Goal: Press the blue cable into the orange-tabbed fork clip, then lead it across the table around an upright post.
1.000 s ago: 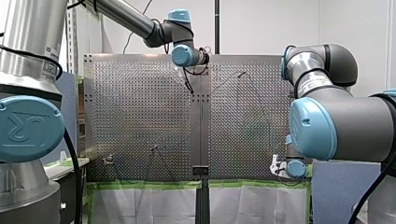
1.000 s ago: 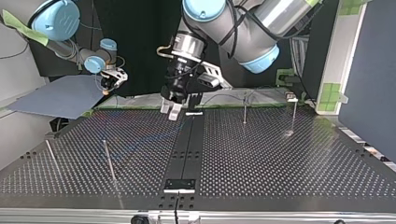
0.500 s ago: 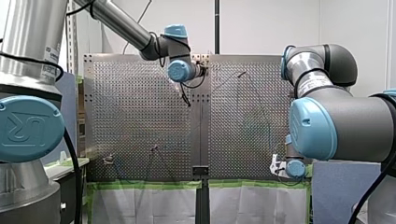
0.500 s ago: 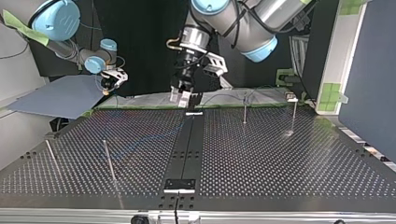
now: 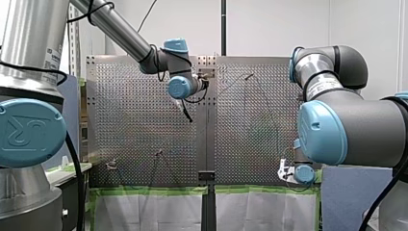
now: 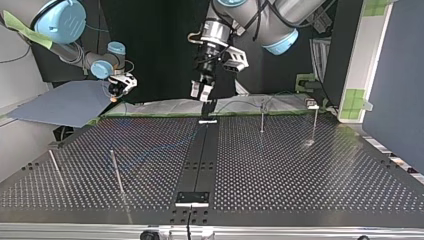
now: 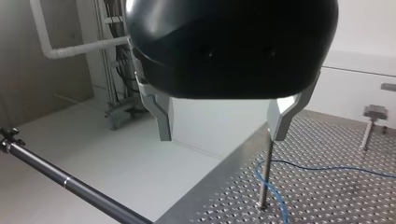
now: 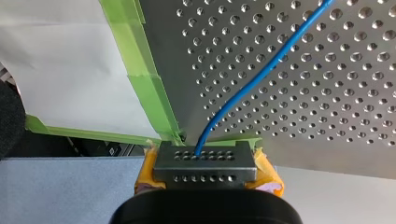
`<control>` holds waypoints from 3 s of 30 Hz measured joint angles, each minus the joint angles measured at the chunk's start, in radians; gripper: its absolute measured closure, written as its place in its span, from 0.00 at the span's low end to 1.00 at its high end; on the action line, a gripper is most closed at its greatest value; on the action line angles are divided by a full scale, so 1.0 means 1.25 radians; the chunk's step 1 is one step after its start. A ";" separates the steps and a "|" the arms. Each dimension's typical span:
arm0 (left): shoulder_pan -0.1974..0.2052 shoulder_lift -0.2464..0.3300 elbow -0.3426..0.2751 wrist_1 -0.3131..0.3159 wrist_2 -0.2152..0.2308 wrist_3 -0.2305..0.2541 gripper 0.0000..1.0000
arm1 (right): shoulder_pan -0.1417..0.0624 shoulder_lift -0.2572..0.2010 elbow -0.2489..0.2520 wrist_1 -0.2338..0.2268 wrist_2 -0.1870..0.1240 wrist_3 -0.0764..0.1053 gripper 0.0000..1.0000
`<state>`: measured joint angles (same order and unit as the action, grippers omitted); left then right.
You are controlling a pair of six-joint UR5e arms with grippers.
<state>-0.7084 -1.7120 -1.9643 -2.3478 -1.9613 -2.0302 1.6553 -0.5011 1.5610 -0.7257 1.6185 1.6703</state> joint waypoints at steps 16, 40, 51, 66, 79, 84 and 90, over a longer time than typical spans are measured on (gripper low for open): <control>0.004 0.000 -0.126 -0.005 0.003 0.003 0.00 | 0.002 0.000 -0.002 0.001 0.000 0.000 1.00; 0.034 -0.037 -0.299 0.046 0.046 -0.044 0.00 | 0.007 0.000 -0.005 0.003 0.000 0.001 1.00; 0.056 -0.049 -0.302 0.138 0.085 -0.005 0.00 | 0.006 0.000 -0.008 0.008 0.000 0.004 1.00; 0.090 -0.055 -0.289 0.090 0.051 0.080 0.00 | 0.006 0.000 -0.009 0.017 -0.008 0.012 1.00; 0.096 -0.056 -0.290 0.060 0.037 0.105 0.00 | 0.008 0.000 -0.009 0.021 -0.009 0.008 1.00; 0.096 -0.056 -0.290 0.060 0.037 0.105 0.00 | 0.008 0.000 -0.009 0.021 -0.009 0.008 1.00; 0.096 -0.056 -0.290 0.060 0.037 0.105 0.00 | 0.008 0.000 -0.009 0.021 -0.009 0.008 1.00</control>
<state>-0.5879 -1.7815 -2.3267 -2.2729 -1.9151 -1.8990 1.6652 -0.5010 1.5503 -0.6998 1.6078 1.6801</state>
